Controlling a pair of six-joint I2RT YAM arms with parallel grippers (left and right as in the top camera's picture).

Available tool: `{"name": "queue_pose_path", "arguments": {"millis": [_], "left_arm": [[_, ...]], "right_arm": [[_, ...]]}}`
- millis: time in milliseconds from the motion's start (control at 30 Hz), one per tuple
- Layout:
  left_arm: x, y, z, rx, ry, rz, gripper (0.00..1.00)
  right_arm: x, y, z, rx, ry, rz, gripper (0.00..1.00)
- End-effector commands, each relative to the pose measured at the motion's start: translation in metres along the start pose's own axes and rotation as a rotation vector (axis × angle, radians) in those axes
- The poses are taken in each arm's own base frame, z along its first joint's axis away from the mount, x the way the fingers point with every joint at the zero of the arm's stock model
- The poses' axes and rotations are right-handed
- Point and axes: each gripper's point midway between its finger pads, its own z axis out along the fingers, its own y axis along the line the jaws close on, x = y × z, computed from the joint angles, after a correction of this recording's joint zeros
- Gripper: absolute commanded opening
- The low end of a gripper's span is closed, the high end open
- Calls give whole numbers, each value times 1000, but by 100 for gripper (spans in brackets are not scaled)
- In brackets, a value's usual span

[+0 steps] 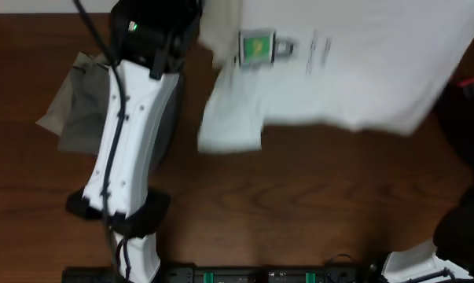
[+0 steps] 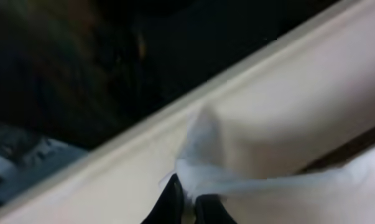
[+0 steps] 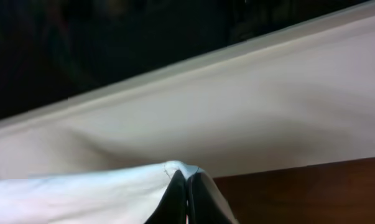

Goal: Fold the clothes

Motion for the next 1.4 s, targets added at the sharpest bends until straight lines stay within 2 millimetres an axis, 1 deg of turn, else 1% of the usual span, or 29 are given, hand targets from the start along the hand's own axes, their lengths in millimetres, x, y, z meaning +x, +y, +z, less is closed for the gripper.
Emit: {"name": "queue_pose_path", "arguments": {"millis": [0,33,100,167,200,267,300,333,367,433,467,500,533,600,667,700,733,767,833,867,900,933,1067,1167,1300,1367], "left_arm": [[-27,22,-70,-18,-45,53,6],[-8,12,-70,23,31,69,6],[21,-2,-69,77,147,53,6],[50,-16,-68,125,261,43,6],[65,-22,-68,149,319,45,7],[95,-35,-73,195,445,37,15],[111,-43,-78,221,515,34,17],[123,-47,-83,238,571,32,17],[136,-52,-90,259,633,31,17],[155,-56,-104,282,729,25,17],[162,-58,-112,295,773,29,17],[166,-58,-116,302,793,34,15],[165,-57,-118,287,793,12,13],[163,-54,-121,275,787,-1,13],[160,-52,-124,269,777,-2,14],[159,-51,-126,267,771,-4,17],[157,-50,-127,265,766,-5,25],[156,-49,-128,261,760,-13,29],[152,-48,-126,243,746,-47,32],[151,-47,-125,234,741,-68,33],[150,-47,-125,226,740,-86,33],[151,-47,-125,223,742,-92,33],[152,-42,-122,191,744,-155,37],[156,-30,-121,151,753,-206,39],[158,-14,-127,107,753,-272,40],[156,-11,-130,122,737,-299,40]], "right_arm": [[-2,7,-29,-44,18,-9,1],[8,4,-29,-34,55,-20,1],[30,-1,-30,-9,134,-46,1],[61,-2,-30,13,247,-55,1],[81,-2,-31,19,319,-66,3],[119,-7,-38,69,475,-51,15],[137,-9,-43,95,551,-36,17],[155,-10,-49,113,630,-26,11],[167,-9,-53,115,690,-30,6],[178,-4,-57,98,742,-38,4],[180,-1,-58,92,750,-41,4],[179,1,-59,92,748,-43,4],[178,2,-60,92,745,-46,4],[175,4,-63,93,735,-53,4],[175,6,-64,94,735,-53,8],[176,6,-64,99,736,-36,12],[177,7,-63,103,740,-15,16],[180,8,-60,100,750,-4,24],[187,8,-53,97,770,9,39],[193,7,-47,101,786,25,45],[198,5,-42,112,803,40,49],[206,-2,-36,140,827,55,54],[247,-43,-15,305,937,135,57],[283,-67,3,336,1013,198,56],[334,-93,16,353,1130,274,56],[356,-98,24,336,1171,304,54]]}}
